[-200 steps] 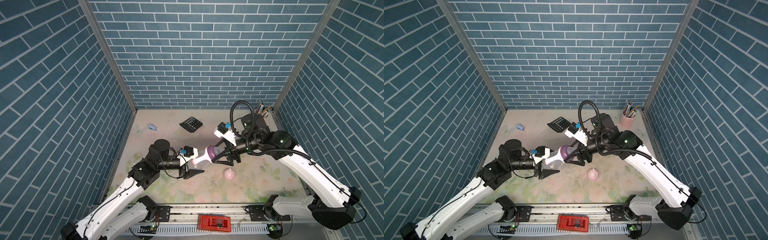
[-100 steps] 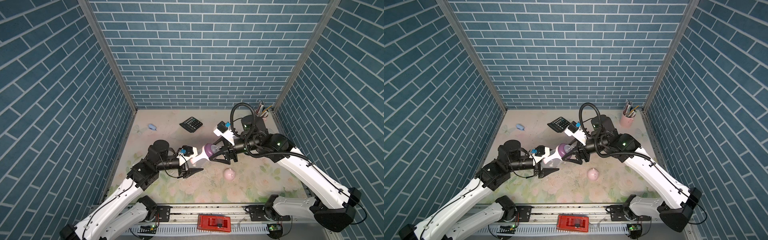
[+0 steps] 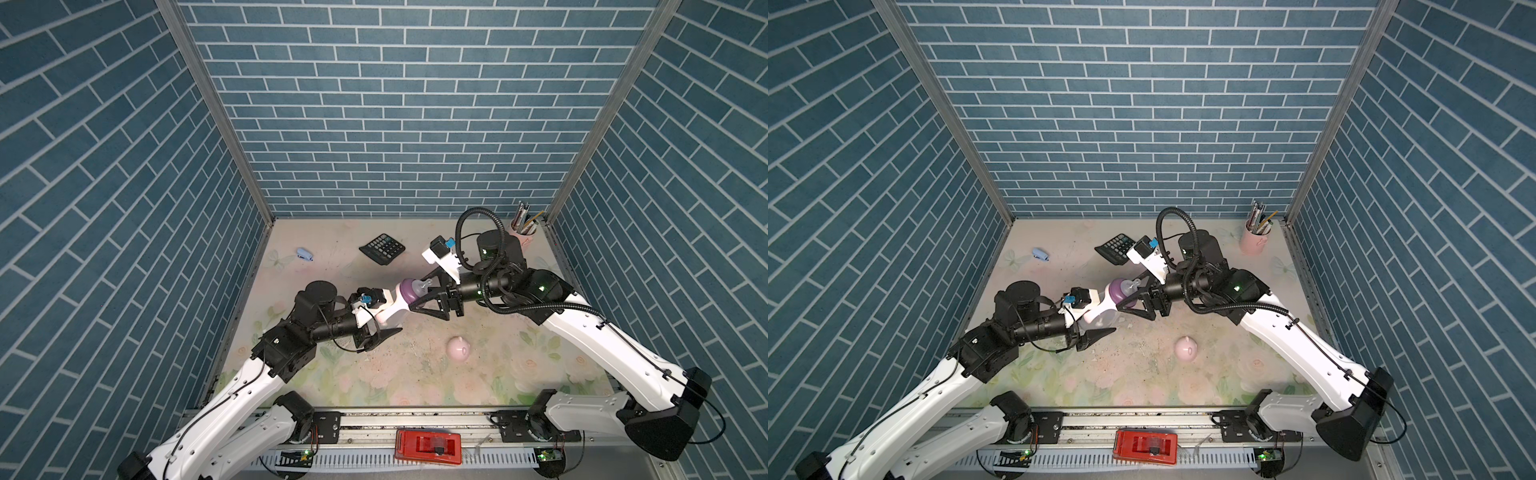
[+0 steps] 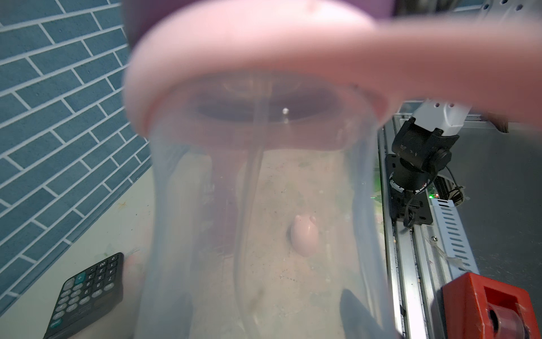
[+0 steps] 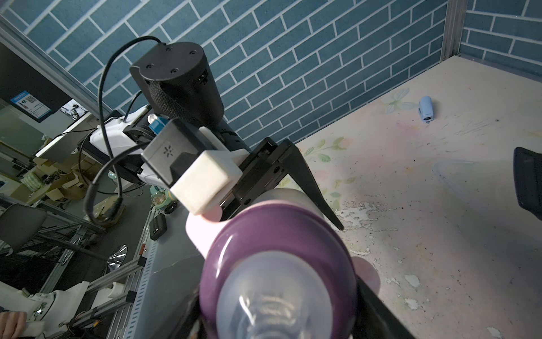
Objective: Assemble the baby bottles
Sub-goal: Screw the nipple onto the baby bottle.
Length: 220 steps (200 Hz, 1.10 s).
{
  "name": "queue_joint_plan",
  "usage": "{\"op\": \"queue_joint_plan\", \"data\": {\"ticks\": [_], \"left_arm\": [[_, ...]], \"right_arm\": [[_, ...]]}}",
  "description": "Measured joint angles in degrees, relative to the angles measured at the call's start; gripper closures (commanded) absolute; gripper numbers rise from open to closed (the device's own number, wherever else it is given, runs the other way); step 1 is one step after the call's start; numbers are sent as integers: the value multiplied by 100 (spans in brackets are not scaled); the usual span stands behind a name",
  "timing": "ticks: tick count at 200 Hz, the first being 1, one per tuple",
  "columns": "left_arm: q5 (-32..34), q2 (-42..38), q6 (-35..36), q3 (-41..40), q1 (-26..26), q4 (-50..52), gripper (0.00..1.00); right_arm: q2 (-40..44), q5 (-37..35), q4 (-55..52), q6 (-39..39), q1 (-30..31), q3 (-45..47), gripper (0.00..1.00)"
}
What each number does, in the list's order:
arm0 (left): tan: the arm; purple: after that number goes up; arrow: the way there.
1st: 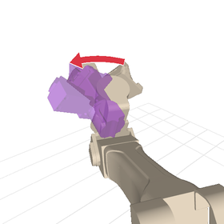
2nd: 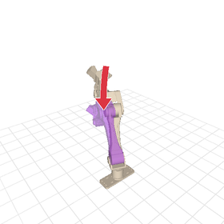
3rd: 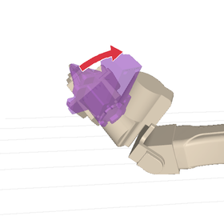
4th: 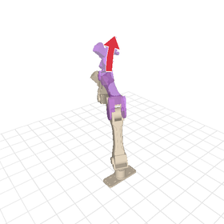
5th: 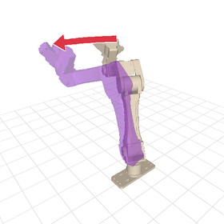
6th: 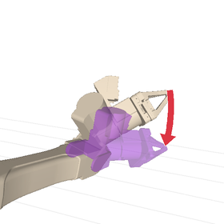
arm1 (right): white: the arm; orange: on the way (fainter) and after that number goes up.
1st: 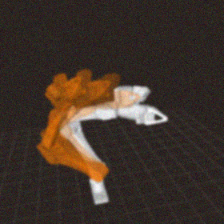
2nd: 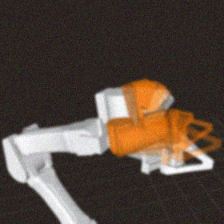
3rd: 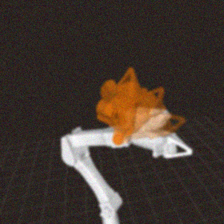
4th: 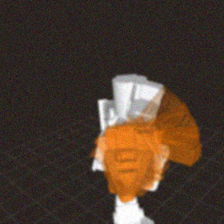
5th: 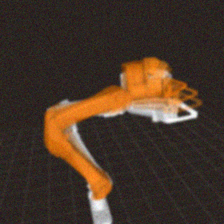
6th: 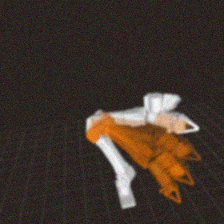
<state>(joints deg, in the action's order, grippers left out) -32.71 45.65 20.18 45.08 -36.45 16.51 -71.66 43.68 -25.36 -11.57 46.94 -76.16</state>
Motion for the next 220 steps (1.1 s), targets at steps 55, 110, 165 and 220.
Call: {"op": "queue_joint_plan", "data": {"ticks": [55, 110, 165, 220], "left_arm": [[723, -20, 2, -98, -7, -157, 93], [1764, -116, 136, -282, -13, -424, 92], [1930, -131, 256, -400, -70, -625, 93], [581, -11, 85, -415, -199, -723, 94]], "right_arm": [[-24, -326, 1064, -984, -2, 470, 73], [-238, -739, 1576, -2105, 31, 599, 79], [-321, -763, 1722, -2345, 26, 599, 18], [903, -1104, 1550, -789, -11, 1329, 1]]}}
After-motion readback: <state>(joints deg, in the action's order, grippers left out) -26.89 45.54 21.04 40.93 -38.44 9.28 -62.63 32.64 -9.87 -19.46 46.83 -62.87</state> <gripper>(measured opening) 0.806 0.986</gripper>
